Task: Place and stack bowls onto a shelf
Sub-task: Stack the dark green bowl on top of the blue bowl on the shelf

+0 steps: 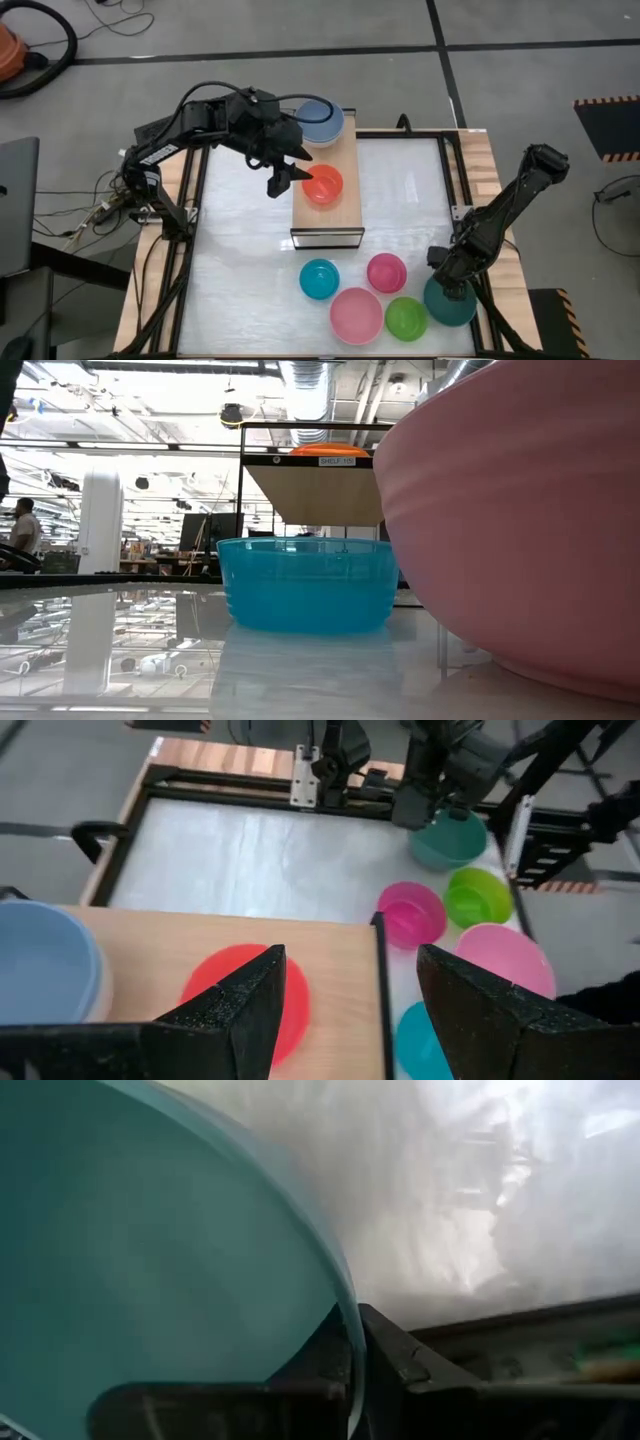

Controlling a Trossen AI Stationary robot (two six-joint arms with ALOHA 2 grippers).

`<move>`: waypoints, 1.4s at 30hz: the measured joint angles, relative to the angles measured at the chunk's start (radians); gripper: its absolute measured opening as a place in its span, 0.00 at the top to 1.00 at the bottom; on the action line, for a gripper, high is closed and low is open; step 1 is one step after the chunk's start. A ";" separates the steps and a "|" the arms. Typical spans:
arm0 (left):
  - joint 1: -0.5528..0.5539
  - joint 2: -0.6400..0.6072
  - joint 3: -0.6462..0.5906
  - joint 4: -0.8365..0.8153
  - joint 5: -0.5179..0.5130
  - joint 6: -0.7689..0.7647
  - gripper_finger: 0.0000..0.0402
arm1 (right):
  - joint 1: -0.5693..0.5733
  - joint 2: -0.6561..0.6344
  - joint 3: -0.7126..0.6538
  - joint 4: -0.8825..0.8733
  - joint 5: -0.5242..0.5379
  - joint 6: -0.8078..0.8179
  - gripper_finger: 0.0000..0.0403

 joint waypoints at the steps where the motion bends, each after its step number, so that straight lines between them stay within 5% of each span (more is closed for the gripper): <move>1: 0.000 0.000 0.000 0.000 -0.010 0.011 0.47 | 0.000 0.000 0.019 -0.028 0.008 0.001 0.93; 10: 0.000 0.000 0.000 0.001 -0.144 0.009 0.47 | -0.051 -0.021 0.285 -0.398 0.220 0.050 0.94; 14: 0.000 0.000 0.000 0.001 -0.199 0.005 0.47 | -0.113 -0.022 0.439 -0.554 0.469 0.115 0.94; 19: 0.000 0.000 0.000 0.011 -0.253 -0.014 0.47 | -0.237 -0.026 0.599 -0.549 0.850 0.131 0.94; 24: 0.000 0.000 0.000 0.061 -0.264 -0.039 0.47 | -0.423 0.000 0.707 -0.513 1.193 -0.008 0.94; 28: 0.000 0.000 0.000 0.151 -0.270 -0.039 0.47 | -0.600 0.030 0.743 -0.344 1.427 -0.252 0.94; 35: 0.000 -0.002 -0.021 0.341 -0.458 0.046 0.47 | -0.809 0.095 0.743 0.312 1.733 -0.845 0.94; 38: 0.000 -0.001 -0.025 0.404 -0.553 0.109 0.47 | -0.877 0.102 0.743 0.522 1.728 -1.011 0.94; 42: 0.000 0.017 -0.055 0.545 -0.595 0.260 0.48 | -0.950 0.111 0.742 0.720 1.545 -1.089 0.94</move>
